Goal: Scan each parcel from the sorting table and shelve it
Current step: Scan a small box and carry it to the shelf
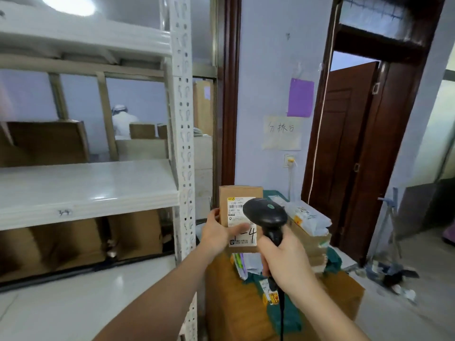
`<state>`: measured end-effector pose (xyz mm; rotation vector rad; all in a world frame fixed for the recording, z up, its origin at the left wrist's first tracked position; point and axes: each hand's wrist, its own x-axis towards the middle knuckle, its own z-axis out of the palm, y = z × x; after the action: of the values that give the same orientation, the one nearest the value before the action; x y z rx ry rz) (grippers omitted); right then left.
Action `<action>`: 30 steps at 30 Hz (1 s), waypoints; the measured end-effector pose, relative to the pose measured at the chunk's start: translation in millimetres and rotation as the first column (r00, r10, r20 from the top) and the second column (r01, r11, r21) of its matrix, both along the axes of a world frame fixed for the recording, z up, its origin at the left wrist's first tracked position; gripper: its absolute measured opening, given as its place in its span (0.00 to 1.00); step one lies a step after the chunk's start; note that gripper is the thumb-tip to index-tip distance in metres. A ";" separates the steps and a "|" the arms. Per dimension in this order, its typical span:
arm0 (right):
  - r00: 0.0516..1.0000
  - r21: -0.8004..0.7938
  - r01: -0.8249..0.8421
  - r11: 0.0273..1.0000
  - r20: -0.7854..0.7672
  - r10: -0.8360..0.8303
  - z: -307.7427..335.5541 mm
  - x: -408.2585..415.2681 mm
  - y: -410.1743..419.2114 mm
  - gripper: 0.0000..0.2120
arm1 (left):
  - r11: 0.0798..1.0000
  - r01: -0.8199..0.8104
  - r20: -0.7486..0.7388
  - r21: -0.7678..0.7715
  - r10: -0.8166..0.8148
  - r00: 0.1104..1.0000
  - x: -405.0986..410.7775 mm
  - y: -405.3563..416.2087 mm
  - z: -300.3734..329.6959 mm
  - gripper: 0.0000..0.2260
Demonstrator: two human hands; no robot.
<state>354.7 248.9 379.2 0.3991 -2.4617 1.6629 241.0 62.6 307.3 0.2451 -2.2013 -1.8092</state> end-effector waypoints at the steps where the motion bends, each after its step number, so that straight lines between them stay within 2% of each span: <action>1: 0.999 0.000 -0.036 0.999 0.007 0.036 2.0 7.6 -4.4 0.03 | 0.999 -0.033 0.001 0.008 0.033 0.999 15.2 -8.6 3.2 0.53; 7: 0.969 0.043 -0.247 0.968 0.008 0.246 2.6 57.6 -45.4 0.06 | 0.965 -0.259 -0.005 0.026 0.260 0.966 117.8 -72.5 9.8 0.50; 12: 0.895 -0.004 -0.441 0.897 0.070 0.440 5.3 103.9 -98.1 0.03 | 0.887 -0.461 0.013 0.002 0.461 0.887 208.5 -149.1 12.1 0.55; 16: 0.839 0.005 -0.541 0.841 0.073 0.539 15.2 140.6 -154.7 0.04 | 0.812 -0.583 -0.003 0.029 0.583 0.812 276.2 -210.8 25.7 0.50; 24: 0.736 -0.034 -0.675 0.737 0.032 0.676 40.6 218.8 -277.2 0.03 | 0.722 -0.691 -0.081 0.030 0.691 0.718 382.5 -333.4 53.6 0.46; 28: 0.683 -0.051 -0.727 0.685 0.052 0.728 52.9 240.4 -326.5 0.03 | 0.689 -0.724 -0.108 0.029 0.722 0.683 408.4 -386.5 61.6 0.53; 30: 0.665 -0.049 -0.743 0.667 0.053 0.745 57.8 246.1 -349.2 0.03 | 0.682 -0.731 -0.116 0.033 0.729 0.675 414.6 -410.2 66.4 0.51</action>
<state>600.8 -100.3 437.0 1.5582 -2.4674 1.9614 655.6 -347.6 373.7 0.8578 -1.6513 -1.2907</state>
